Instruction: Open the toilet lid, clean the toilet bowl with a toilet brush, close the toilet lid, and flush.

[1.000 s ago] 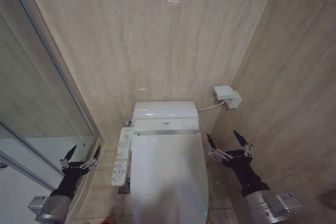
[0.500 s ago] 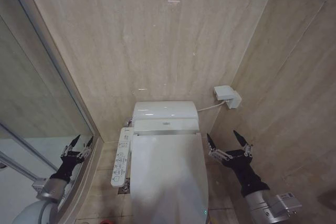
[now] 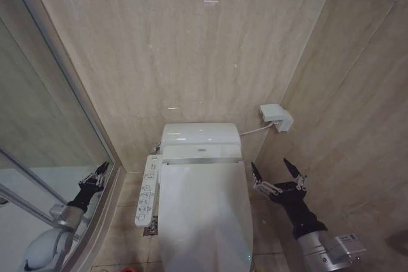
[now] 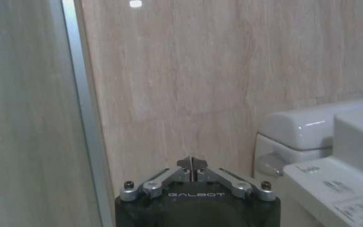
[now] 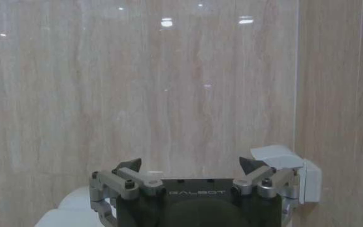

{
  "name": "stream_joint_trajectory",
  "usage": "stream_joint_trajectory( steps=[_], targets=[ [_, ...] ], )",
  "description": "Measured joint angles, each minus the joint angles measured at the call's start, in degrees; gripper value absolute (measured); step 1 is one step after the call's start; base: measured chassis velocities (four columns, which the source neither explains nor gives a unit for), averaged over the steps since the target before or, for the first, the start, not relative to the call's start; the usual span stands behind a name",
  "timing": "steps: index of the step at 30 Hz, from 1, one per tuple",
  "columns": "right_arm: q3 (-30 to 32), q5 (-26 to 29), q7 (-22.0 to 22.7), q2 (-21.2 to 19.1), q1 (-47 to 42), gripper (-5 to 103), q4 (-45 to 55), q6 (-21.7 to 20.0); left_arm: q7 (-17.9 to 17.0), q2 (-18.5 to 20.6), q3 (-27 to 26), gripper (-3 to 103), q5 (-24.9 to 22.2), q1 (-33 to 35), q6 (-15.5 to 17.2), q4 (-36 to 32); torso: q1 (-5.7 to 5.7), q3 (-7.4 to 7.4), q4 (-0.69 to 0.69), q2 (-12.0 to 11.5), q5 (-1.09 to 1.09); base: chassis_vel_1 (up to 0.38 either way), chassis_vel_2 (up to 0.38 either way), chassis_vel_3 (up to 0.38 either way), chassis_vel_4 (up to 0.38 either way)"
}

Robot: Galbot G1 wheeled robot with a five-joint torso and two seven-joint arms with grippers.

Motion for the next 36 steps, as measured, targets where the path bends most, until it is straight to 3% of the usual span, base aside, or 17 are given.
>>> stream_joint_trajectory(
  steps=[3,4,15,19,36],
  targets=[
    [0.0,0.0,0.0,0.0,0.0,100,0.0,0.0,0.06,0.52,0.83,14,0.63,-1.97,-0.92,1.23,0.0,0.0,0.0,0.0,0.01,0.0,0.0,0.0,0.0],
    [0.0,0.0,0.0,0.0,0.0,100,0.0,0.0,0.2,0.72,1.21,0,0.87,-2.84,-1.29,1.85,0.0,0.0,0.0,0.0,-0.01,0.0,0.0,0.0,0.0],
    [0.0,0.0,0.0,0.0,0.0,100,0.0,0.0,3.37,4.95,6.81,0,0.73,-10.43,-5.43,10.07,0.0,0.0,0.01,0.0,0.01,0.0,0.0,0.0,0.0],
    [0.0,0.0,0.0,0.0,0.0,100,0.0,0.0,5.3,5.88,11.99,0,-0.15,-14.33,-6.29,12.92,0.0,0.0,0.0,0.0,0.0,0.0,0.0,0.0,0.0],
    [0.0,0.0,0.0,0.0,0.0,100,0.0,0.0,11.24,3.57,23.57,0,2.76,-28.09,-10.02,26.0,0.0,0.0,0.01,0.0,0.01,0.0,0.0,0.0,0.0]
  ],
)
